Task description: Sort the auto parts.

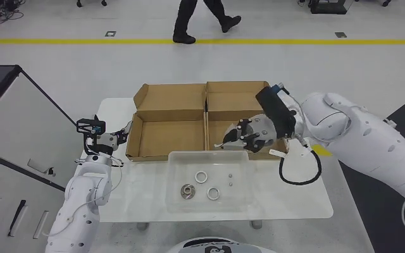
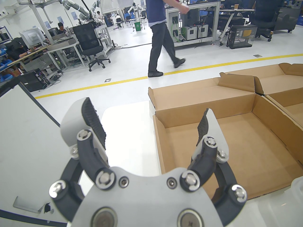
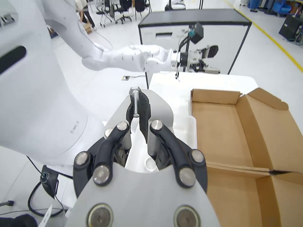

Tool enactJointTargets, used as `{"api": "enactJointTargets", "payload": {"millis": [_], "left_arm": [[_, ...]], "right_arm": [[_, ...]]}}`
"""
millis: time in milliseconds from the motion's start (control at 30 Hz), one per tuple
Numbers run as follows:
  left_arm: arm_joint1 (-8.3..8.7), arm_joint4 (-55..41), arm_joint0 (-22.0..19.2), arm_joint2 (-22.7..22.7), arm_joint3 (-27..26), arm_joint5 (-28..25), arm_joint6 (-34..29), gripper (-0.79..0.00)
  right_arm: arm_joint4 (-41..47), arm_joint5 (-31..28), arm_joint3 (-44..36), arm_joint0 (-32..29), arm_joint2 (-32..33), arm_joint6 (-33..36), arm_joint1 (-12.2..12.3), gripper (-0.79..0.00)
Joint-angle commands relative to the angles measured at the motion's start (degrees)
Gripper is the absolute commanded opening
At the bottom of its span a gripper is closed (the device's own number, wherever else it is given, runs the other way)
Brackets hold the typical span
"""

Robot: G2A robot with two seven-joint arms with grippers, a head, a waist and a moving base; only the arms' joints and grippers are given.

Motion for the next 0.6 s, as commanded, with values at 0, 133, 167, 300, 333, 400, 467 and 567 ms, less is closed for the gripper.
{"api": "enactJointTargets", "payload": {"millis": [0, 133, 167, 300, 333, 400, 467, 567], "left_arm": [[0.0, 0.0, 0.0, 0.0, 0.0, 0.0, 0.0, 0.0], [0.0, 0.0, 0.0, 0.0, 0.0, 0.0, 0.0, 0.0], [0.0, 0.0, 0.0, 0.0, 0.0, 0.0, 0.0, 0.0], [0.0, 0.0, 0.0, 0.0, 0.0, 0.0, 0.0, 0.0], [0.0, 0.0, 0.0, 0.0, 0.0, 0.0, 0.0, 0.0], [0.0, 0.0, 0.0, 0.0, 0.0, 0.0, 0.0, 0.0], [0.0, 0.0, 0.0, 0.0, 0.0, 0.0, 0.0, 0.0], [0.0, 0.0, 0.0, 0.0, 0.0, 0.0, 0.0, 0.0]], "right_arm": [[2.49, 0.0, -1.32, -0.18, 1.48, -0.55, -0.08, -0.785], [8.56, 0.0, -4.04, -0.2, 5.01, -0.04, -0.96, -0.785], [10.33, 0.0, -4.61, -0.24, 5.92, 0.53, -1.33, -0.785], [13.96, 0.0, -5.58, -0.48, 7.59, 1.51, -2.1, -0.785], [13.96, 0.0, -5.58, -0.48, 7.59, 1.51, -2.1, -0.785], [13.96, 0.0, -5.58, -0.48, 7.59, 1.51, -2.1, -0.785], [13.96, 0.0, -5.58, -0.48, 7.59, 1.51, -2.1, -0.785], [13.96, 0.0, -5.58, -0.48, 7.59, 1.51, -2.1, -0.785]]}}
